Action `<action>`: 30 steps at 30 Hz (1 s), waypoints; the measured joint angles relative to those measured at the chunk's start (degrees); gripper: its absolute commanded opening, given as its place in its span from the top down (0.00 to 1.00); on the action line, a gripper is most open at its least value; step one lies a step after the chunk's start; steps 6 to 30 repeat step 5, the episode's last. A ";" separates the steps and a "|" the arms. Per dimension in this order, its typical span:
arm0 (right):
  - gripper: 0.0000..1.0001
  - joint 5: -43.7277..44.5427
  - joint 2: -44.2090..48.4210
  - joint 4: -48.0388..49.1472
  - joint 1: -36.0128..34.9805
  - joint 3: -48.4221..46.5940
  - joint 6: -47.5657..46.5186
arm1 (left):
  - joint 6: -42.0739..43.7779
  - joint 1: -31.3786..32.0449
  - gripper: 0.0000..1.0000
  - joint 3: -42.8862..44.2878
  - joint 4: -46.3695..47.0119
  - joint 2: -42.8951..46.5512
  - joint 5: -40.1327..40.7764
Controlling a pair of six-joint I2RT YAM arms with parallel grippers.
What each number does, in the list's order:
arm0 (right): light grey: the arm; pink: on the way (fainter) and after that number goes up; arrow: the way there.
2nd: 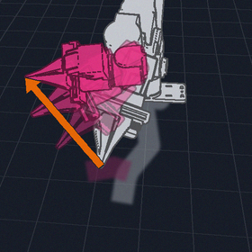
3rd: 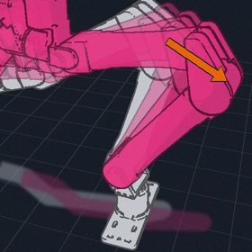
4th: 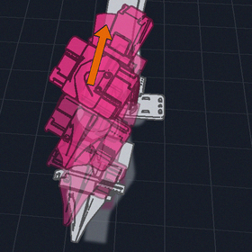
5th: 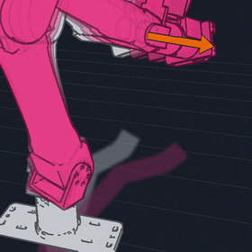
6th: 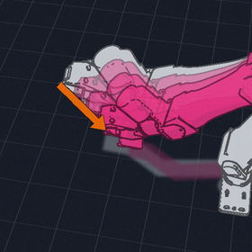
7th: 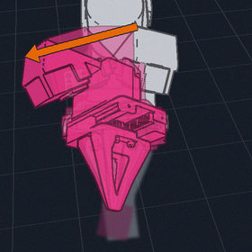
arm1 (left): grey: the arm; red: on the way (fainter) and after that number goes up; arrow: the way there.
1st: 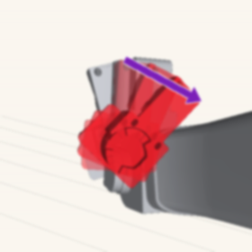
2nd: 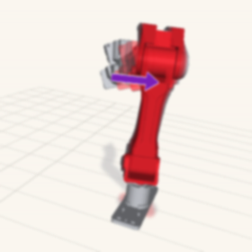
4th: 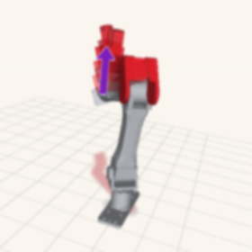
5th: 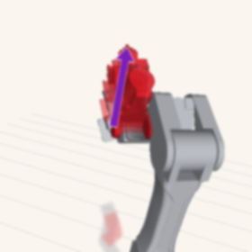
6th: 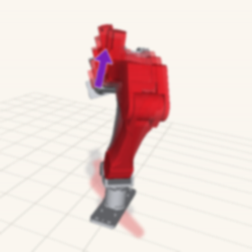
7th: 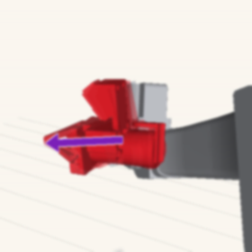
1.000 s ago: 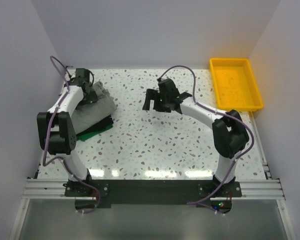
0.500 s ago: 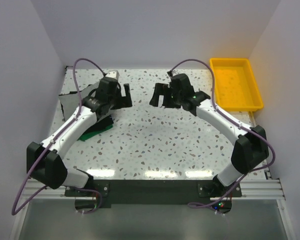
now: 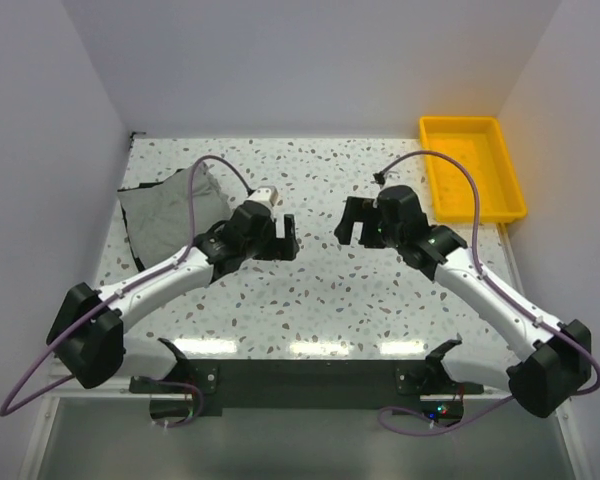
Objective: Fold and stack the t-shirts
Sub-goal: Reset both grippers
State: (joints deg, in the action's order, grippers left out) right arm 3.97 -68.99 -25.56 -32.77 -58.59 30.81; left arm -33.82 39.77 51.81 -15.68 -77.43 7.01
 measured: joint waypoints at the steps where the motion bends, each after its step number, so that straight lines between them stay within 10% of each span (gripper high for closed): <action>1: 0.01 0.61 0.92 -0.11 0.00 0.70 0.00 | -0.04 -0.07 0.00 -0.26 0.24 0.33 0.00; 30: 0.01 2.93 3.17 -0.17 0.07 2.75 0.00 | -0.04 -0.11 0.00 -0.35 1.79 1.84 0.00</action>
